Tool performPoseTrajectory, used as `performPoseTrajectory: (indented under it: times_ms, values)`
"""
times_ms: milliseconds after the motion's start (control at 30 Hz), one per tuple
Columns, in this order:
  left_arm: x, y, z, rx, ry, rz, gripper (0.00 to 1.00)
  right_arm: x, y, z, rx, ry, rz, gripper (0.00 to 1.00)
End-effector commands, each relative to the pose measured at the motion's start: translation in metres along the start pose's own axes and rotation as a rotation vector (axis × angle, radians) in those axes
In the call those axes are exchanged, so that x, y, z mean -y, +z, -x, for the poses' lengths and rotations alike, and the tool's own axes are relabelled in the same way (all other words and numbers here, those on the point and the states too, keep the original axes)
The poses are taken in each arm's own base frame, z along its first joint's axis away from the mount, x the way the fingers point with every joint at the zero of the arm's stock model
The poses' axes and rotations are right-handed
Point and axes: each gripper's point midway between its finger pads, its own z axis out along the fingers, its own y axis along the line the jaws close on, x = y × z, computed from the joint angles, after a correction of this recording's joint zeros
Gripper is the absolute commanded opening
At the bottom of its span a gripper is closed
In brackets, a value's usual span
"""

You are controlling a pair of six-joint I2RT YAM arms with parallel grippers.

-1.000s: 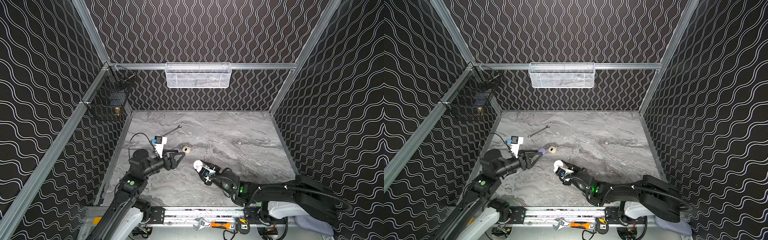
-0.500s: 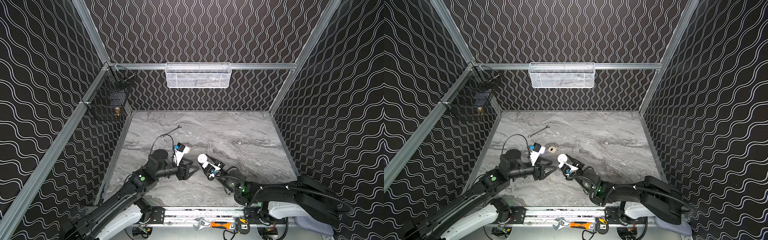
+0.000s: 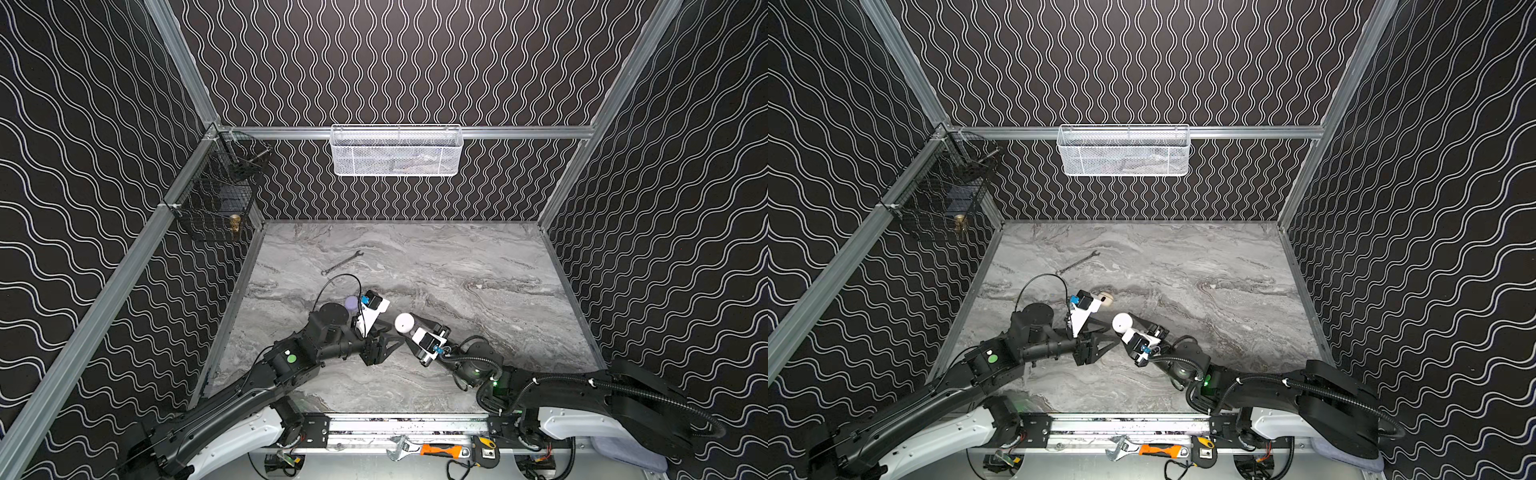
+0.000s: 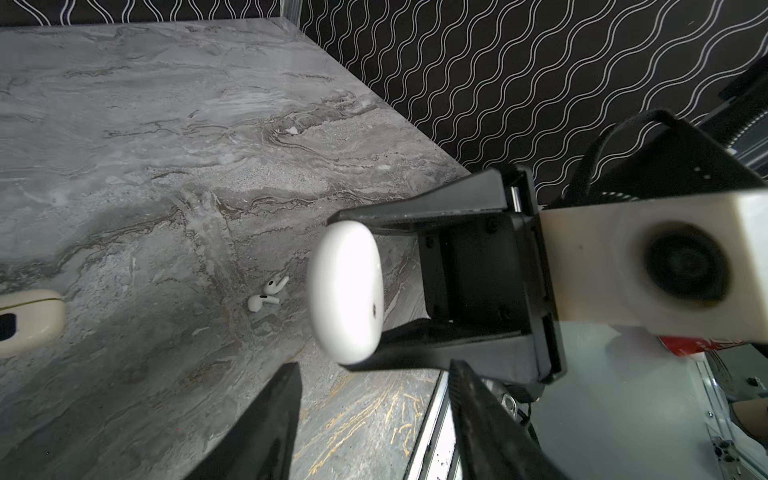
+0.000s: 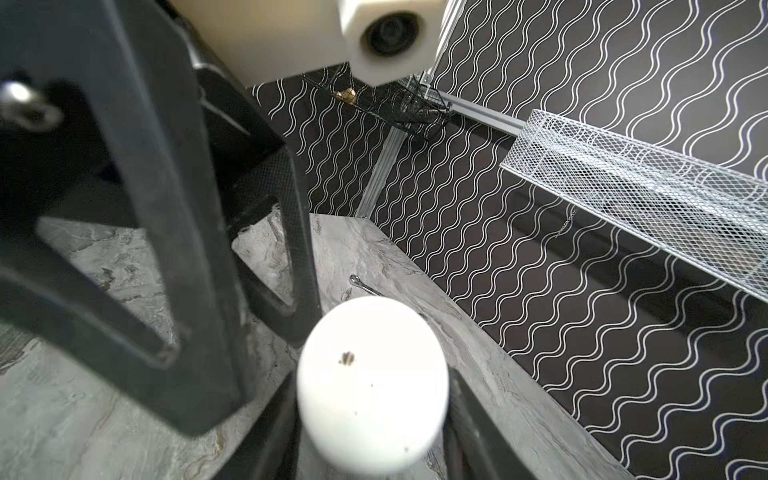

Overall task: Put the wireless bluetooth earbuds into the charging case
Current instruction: 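Close the left gripper on the round white case held by the right gripper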

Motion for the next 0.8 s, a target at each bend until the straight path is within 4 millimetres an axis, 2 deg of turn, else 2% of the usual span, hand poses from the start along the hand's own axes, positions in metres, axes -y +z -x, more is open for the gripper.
performPoseTrajectory:
  times_ms: [0, 600, 767]
  values:
    - [-0.001, -0.003, 0.005, 0.017, 0.018, 0.019, 0.57, -0.002, -0.002, 0.010, 0.042, 0.016, 0.022, 0.23]
    - [0.001, 0.004, 0.008, 0.007, 0.001, -0.001, 0.41, -0.014, 0.001, 0.020, 0.069, 0.014, 0.040, 0.22]
    - [0.001, 0.005, 0.008, 0.005, 0.000, -0.001, 0.36, -0.009, 0.006, 0.018, 0.057, 0.006, -0.016, 0.22]
